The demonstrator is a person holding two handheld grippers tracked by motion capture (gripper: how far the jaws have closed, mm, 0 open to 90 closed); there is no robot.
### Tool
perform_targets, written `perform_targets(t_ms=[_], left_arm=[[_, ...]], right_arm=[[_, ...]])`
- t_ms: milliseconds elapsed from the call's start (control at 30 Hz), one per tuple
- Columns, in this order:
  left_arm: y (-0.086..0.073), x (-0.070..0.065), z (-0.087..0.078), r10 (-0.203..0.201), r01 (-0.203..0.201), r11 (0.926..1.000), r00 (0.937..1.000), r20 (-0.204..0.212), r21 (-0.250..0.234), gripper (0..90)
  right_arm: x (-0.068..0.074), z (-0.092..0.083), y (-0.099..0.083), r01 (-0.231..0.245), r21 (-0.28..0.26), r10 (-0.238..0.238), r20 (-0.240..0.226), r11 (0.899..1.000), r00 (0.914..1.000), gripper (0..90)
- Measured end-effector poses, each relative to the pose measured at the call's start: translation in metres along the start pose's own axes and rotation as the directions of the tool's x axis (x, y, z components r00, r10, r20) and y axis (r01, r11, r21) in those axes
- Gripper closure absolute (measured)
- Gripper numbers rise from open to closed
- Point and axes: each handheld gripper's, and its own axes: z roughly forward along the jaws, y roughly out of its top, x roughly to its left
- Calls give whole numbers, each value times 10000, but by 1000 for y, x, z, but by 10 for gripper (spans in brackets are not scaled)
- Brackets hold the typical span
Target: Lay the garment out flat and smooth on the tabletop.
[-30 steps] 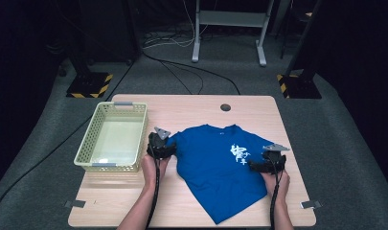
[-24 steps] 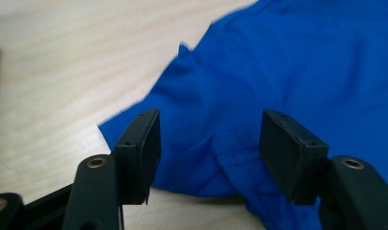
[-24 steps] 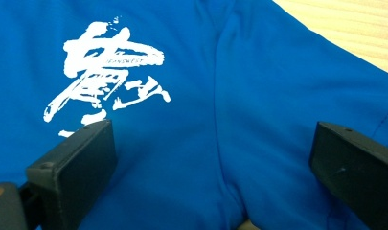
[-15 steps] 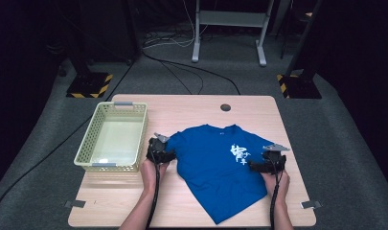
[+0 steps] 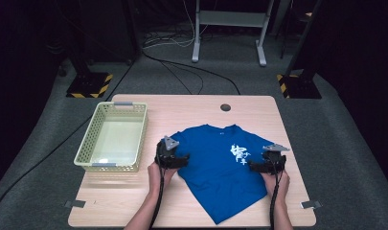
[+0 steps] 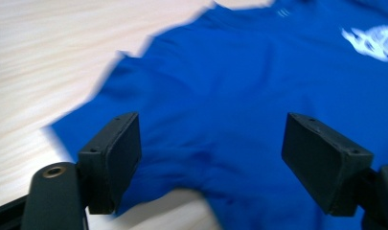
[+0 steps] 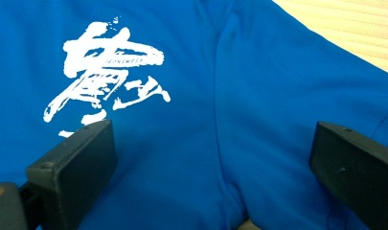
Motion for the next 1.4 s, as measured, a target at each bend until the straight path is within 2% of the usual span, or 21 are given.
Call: perform_targets(t_ms=[33,100,167,267,433,700,867,933,1033,1133,1233,1333,1400], left_arm=[[0,-2,6,121,-123,9996,9999,93,249,200],[-3,-2,17,74,-89,9977,9997,227,669,160],[-7,2,23,-224,174,9958,9982,556,900,148],[-10,6,21,-361,321,9967,9980,524,743,146],[-15,13,18,163,-171,9969,9998,108,766,155],[-16,28,18,-83,89,9977,9999,-105,674,160],[-13,46,21,22,-16,9978,10000,-80,656,165],[-11,51,22,-116,128,9978,9998,-189,646,167],[-10,53,24,-155,170,9978,9996,-241,636,162],[-10,53,23,7,15,9979,9994,-356,640,133],[-10,54,16,-501,516,9977,9982,-339,437,96],[-9,51,3,-898,900,9958,9959,-140,150,88],[-8,48,-4,-1008,1008,9949,9949,19,58,86]], right_arm=[[0,0,0,-17,0,17,7,10000,10000,21],[1,0,0,-27,-4,27,18,10000,10000,22],[1,0,0,-31,-8,31,28,10000,10000,23],[4,-1,-1,140,-38,-140,-45,9999,9999,33],[6,0,0,133,-26,-133,-62,9999,9999,28],[14,5,5,127,32,-126,-95,9999,9999,10],[18,14,13,150,42,-149,-126,9999,9998,9],[19,18,17,154,40,-154,-118,9999,9998,7],[21,22,21,119,51,-119,-93,9999,9999,7],[21,23,22,126,47,-126,-88,9999,9999,7],[21,23,22,121,49,-121,-86,9999,9999,7],[21,23,22,122,48,-121,-86,9999,9999,8],[22,23,21,116,45,-115,-109,9999,9999,10]])
